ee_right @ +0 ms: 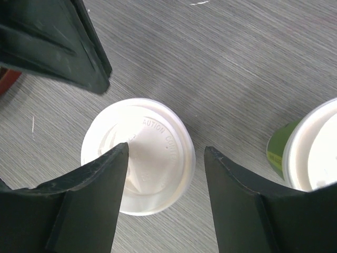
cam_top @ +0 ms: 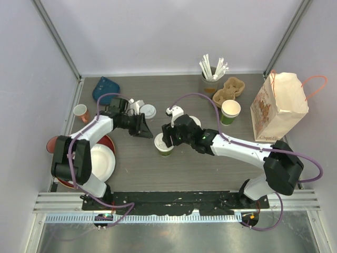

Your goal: Pack the takeout coffee

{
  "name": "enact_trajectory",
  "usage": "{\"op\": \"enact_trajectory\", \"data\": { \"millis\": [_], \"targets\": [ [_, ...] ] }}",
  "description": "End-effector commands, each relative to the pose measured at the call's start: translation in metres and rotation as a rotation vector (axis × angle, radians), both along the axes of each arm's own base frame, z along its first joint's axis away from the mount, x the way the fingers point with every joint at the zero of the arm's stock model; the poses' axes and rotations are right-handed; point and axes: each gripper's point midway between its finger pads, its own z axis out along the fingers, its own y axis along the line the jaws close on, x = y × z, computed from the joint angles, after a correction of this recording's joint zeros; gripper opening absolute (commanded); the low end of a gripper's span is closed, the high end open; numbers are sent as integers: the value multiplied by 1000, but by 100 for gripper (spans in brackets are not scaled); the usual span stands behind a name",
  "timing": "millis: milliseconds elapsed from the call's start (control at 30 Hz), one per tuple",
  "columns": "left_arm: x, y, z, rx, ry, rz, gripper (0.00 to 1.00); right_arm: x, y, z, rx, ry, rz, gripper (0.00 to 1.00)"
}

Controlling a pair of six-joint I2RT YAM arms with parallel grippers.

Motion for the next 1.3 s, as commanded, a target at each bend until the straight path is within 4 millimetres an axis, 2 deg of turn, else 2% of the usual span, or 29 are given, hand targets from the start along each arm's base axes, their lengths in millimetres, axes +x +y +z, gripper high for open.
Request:
{"op": "enact_trajectory", "data": {
  "millis": [0,267,400,467,533,600,667,700,767,800,833,867,900,1000,1033,1067,1100,1133,1167,1267],
  "targets": [
    [20,4,43,14,-184,13,32,8,3,43,11,-82,12,66],
    [21,7,56,38,-207,10,34,16,5,78,2,-138,37,69],
    [24,10,70,54,-252,11,39,13,1,111,16,-188,77,71],
    [25,12,77,64,-268,5,43,8,-9,125,-11,-195,95,72],
    [24,13,84,67,-296,6,50,5,-17,129,-58,-216,121,73],
    [23,15,87,72,-322,3,55,-8,-26,134,-70,-218,163,76],
    [22,17,92,82,-349,6,57,-14,-38,138,-80,-207,154,79],
    [20,18,92,90,-359,-3,57,-10,-47,138,-85,-196,119,80],
    [20,22,100,107,-397,-5,59,-4,-65,135,-93,-162,32,82],
    [19,23,102,112,-410,-8,60,10,-85,141,-95,-174,-55,84],
    [18,25,104,124,-421,-18,61,16,-96,143,-93,-178,-100,87],
    [18,26,110,128,-438,-19,61,24,-109,150,-84,-185,-156,91],
    [17,26,113,129,-447,-23,62,38,-132,157,-94,-199,-245,91],
    [14,27,116,129,-449,-26,63,60,-174,187,-133,-267,-400,91],
    [14,27,115,127,-449,-24,63,69,-197,196,-148,-284,-472,92],
    [13,27,114,128,-448,-24,63,72,-210,213,-145,-313,-514,91],
    [12,27,114,128,-452,-25,63,76,-224,222,-170,-340,-551,92],
    [12,27,114,129,-453,-25,63,79,-255,234,-219,-374,-663,92],
    [11,28,114,130,-455,-24,63,81,-273,247,-235,-404,-727,92],
    [10,28,115,131,-471,-24,63,82,-332,261,-358,-428,-922,91]
  ]
}}
